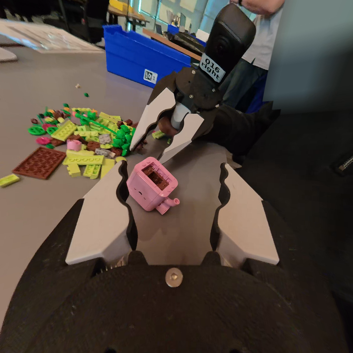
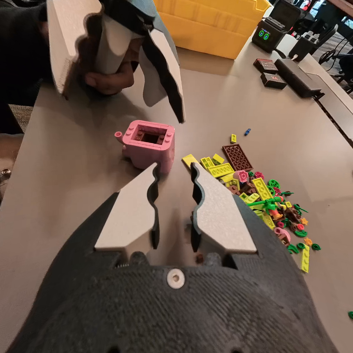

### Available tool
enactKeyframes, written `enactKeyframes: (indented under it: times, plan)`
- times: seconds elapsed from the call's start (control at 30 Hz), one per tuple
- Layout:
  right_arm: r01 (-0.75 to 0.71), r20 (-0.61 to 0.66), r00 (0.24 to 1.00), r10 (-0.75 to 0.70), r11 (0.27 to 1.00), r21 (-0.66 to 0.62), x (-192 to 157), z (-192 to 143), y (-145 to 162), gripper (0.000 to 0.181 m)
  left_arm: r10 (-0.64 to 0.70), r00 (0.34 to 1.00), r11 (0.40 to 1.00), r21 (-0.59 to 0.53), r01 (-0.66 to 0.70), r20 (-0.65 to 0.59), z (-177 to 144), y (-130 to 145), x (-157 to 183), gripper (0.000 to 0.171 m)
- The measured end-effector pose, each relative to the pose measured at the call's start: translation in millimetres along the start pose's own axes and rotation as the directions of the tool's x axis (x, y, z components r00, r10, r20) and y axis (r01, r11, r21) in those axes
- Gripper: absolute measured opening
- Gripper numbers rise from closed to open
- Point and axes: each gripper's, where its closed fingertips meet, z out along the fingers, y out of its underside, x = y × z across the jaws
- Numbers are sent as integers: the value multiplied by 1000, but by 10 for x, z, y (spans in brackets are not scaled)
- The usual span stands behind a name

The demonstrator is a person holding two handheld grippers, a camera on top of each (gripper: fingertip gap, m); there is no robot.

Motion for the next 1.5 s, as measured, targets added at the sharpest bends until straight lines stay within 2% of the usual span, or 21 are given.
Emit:
enactKeyframes:
  times: [0.13, 0.23, 0.3, 0.4, 0.47, 0.67, 0.73, 0.83, 1.0, 1.13, 1.27, 1.4, 1.5]
  plan:
    - [13, -28, 1000, -13, 1000, 19, 48, -55, -35, 27, 114, 990, 992, 51, -119, 85, -124, -86, -59, 95]
    - [15, -31, 999, -13, 998, 53, 63, -117, -96, 24, 83, 992, 992, 92, -92, 92, -196, -131, -103, 88]
    - [29, -23, 999, -27, 996, 82, 45, -168, -147, 19, 76, 992, 994, 69, -83, 100, -228, -97, -134, 77]
    - [84, 59, 994, -93, 986, 143, -135, -242, -239, 3, 112, 984, 992, 42, -118, 136, -289, -66, -165, 68]
    - [121, 118, 983, -143, 978, 171, -287, -262, -273, 0, 123, 980, 990, 43, -131, 155, -306, -70, -174, 60]
    - [200, 176, 959, -221, 971, 130, -517, -140, -199, 0, 195, 957, 977, -133, -169, 217, -143, 121, -238, 55]
    - [208, 194, 955, -226, 972, 110, -565, -99, -157, 0, 214, 951, 971, -159, -181, 224, -128, 150, -239, 54]
    - [221, 185, 954, -234, 971, 90, -580, -47, -121, 0, 188, 960, 975, -155, -157, 209, -159, 162, -233, 51]
    - [244, 119, 962, -247, 969, 39, -474, 9, -55, 0, 86, 990, 982, -175, -66, 113, -196, 253, -143, 46]
    - [221, 80, 972, -222, 975, 18, -369, 13, -28, 0, 97, 992, 979, -189, -82, 76, -183, 280, -77, 40]
    - [206, 68, 976, -206, 978, 13, -326, 15, -15, 3, 104, 994, 961, -262, -89, 44, -116, 393, -13, 40]
    - [209, 42, 977, -208, 978, -8, -271, 26, 17, 5, 87, 996, 943, -319, -90, -23, -49, 495, 107, 34]
    - [199, 9, 980, -198, 980, -30, -192, 25, 53, 5, 58, 994, 942, -324, -85, -92, 12, 512, 230, 37]
